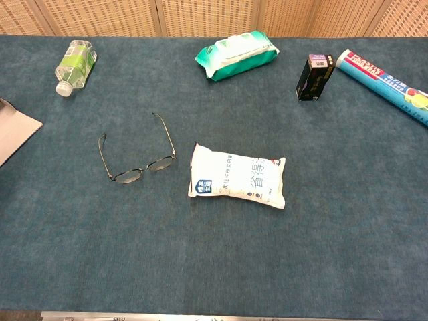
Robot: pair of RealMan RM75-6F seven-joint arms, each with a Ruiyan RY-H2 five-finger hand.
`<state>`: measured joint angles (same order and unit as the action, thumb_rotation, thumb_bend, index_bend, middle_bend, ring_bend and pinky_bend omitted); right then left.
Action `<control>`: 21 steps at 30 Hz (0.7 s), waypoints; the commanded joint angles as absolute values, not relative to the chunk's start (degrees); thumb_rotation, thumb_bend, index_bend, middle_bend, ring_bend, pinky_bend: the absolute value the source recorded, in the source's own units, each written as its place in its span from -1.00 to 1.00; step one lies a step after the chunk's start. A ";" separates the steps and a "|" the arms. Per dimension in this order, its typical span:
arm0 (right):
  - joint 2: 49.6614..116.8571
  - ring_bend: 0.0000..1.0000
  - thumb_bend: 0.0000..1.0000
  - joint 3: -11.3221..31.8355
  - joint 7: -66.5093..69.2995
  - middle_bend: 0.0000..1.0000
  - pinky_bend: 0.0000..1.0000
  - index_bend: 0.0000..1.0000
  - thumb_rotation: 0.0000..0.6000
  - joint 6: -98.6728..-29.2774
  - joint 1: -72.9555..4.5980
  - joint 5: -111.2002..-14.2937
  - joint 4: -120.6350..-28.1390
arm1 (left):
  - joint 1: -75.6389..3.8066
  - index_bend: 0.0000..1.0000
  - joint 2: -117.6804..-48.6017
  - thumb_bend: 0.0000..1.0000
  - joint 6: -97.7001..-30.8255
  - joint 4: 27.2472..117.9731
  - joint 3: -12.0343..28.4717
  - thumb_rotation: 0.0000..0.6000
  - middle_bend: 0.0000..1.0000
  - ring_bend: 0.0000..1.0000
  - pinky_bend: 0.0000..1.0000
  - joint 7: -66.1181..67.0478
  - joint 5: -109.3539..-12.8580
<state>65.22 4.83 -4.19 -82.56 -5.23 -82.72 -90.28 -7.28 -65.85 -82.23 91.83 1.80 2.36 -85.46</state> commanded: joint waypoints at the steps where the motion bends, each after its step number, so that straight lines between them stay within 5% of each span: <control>1: 65.19 -0.49 -0.42 4.78 -4.12 -0.22 -0.42 0.21 1.00 -82.94 -5.15 -83.04 -90.43 | -7.45 -0.11 -65.94 -0.96 -81.66 91.72 1.59 1.00 -0.43 -0.58 -0.36 2.54 -85.36; 21: 64.98 -0.49 -0.42 5.17 -3.18 -0.22 -0.42 0.21 1.00 -82.03 -5.44 -81.66 -90.04 | -7.06 -0.11 -66.27 -0.96 -83.53 92.12 0.58 1.00 -0.43 -0.58 -0.35 1.26 -88.73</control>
